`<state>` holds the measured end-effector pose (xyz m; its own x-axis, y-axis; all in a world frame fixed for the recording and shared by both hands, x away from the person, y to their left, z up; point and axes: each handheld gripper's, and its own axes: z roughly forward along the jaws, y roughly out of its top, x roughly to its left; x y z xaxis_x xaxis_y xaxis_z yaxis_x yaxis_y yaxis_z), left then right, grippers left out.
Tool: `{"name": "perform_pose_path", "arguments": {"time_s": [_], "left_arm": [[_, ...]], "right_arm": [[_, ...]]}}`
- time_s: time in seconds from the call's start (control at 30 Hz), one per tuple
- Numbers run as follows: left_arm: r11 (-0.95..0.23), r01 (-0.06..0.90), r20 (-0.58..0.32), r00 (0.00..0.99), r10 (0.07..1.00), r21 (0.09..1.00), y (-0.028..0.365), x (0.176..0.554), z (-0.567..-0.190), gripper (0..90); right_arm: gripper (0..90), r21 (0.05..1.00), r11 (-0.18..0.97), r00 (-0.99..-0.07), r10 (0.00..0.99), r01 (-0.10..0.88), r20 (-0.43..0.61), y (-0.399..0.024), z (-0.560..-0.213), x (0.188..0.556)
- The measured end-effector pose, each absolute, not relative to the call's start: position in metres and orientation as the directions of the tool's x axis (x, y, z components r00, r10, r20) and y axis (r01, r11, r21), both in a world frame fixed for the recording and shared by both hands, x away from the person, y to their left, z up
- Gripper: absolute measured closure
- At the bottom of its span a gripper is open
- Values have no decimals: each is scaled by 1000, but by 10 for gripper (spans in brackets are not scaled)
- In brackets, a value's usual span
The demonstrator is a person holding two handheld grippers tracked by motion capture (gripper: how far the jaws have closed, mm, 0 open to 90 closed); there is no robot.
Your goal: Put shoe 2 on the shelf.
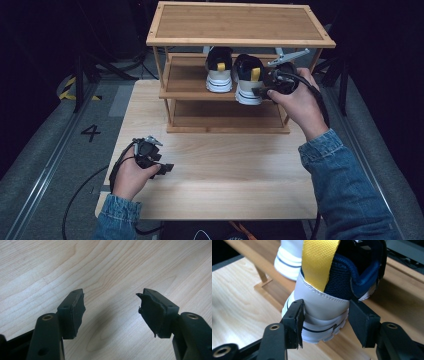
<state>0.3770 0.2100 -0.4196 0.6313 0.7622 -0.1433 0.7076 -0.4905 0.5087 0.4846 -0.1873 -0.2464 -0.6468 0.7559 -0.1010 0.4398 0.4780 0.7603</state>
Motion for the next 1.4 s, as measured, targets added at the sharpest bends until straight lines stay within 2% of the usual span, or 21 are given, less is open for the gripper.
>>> {"name": "perform_pose_path", "arguments": {"time_s": [0.5, 0.8, 1.17, 1.4], "left_arm": [[-469, 729, -148, 605, 783, 498, 220, 366, -422, 365], [-477, 727, -147, 611, 778, 493, 220, 367, -423, 364], [-477, 726, -147, 611, 778, 495, 219, 369, -424, 364], [-486, 715, -140, 622, 770, 503, 216, 373, -422, 363]], "right_arm": [[481, 767, 467, -625, 772, 440, -113, -184, -252, 517], [479, 790, 447, -604, 787, 419, -125, -179, -258, 523], [471, 811, 415, -602, 792, 413, -99, -188, -251, 506], [448, 806, 419, -611, 786, 419, -91, -215, -252, 477]]}}
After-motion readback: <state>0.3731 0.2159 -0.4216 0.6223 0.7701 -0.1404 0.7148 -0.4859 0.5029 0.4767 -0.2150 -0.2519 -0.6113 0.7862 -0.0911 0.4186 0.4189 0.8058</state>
